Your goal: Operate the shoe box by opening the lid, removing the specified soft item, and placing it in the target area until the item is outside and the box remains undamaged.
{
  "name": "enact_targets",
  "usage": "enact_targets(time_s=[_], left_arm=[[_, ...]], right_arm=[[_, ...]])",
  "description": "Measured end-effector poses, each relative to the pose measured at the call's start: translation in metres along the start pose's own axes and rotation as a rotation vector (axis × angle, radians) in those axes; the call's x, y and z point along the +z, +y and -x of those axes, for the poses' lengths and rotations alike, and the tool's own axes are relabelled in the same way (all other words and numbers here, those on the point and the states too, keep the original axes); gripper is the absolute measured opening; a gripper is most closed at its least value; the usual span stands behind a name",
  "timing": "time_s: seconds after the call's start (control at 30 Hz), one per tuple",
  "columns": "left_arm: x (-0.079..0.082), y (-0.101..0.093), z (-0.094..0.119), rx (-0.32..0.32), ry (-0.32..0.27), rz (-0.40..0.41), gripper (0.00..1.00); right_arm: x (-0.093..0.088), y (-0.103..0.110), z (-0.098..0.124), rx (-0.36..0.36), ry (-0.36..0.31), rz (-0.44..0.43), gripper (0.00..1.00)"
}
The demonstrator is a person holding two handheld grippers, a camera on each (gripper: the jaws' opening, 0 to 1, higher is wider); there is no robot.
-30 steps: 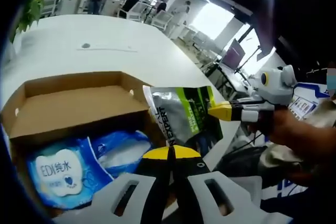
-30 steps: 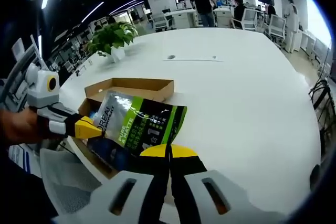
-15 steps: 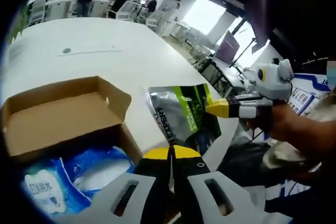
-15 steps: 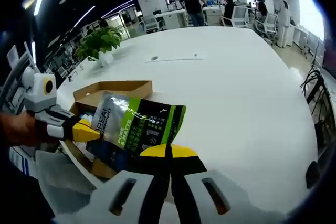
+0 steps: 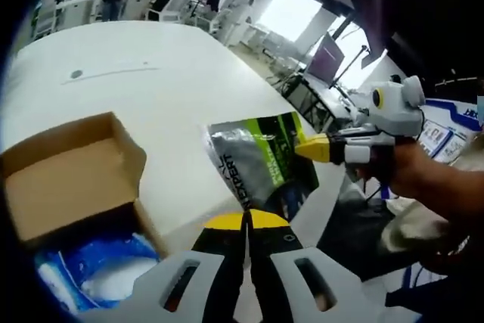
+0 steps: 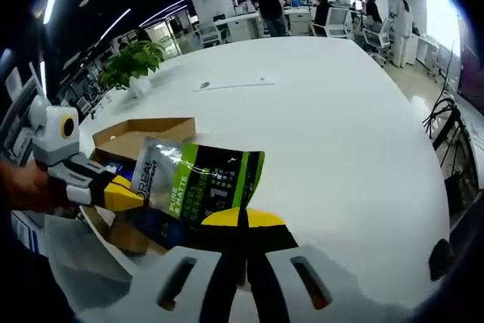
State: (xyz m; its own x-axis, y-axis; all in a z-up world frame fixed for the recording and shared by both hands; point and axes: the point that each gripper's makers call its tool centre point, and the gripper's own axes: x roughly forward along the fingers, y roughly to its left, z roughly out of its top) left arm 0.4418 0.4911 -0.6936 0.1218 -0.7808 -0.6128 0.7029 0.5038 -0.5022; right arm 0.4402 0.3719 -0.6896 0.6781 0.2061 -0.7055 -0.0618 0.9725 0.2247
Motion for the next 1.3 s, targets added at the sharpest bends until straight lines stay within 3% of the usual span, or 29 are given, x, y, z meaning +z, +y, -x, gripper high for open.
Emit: enact_targets(time_s=[0.33, 0.9, 1.3], left_arm=[[0.001, 0.007, -0.021, 0.031, 0.036, -0.019, 0.00], [-0.008, 0.021, -0.056, 0.089, 0.170, -0.073, 0.00], [-0.022, 0.027, -0.074, 0.123, 0.243, -0.073, 0.00]], right_arm=[[-0.005, -0.016, -0.011, -0.003, 0.013, 0.000, 0.00], [-0.026, -0.041, -0.042, 0.002, 0.066, -0.022, 0.00], [-0.039, -0.052, -0.061, 0.005, 0.109, -0.016, 0.00]])
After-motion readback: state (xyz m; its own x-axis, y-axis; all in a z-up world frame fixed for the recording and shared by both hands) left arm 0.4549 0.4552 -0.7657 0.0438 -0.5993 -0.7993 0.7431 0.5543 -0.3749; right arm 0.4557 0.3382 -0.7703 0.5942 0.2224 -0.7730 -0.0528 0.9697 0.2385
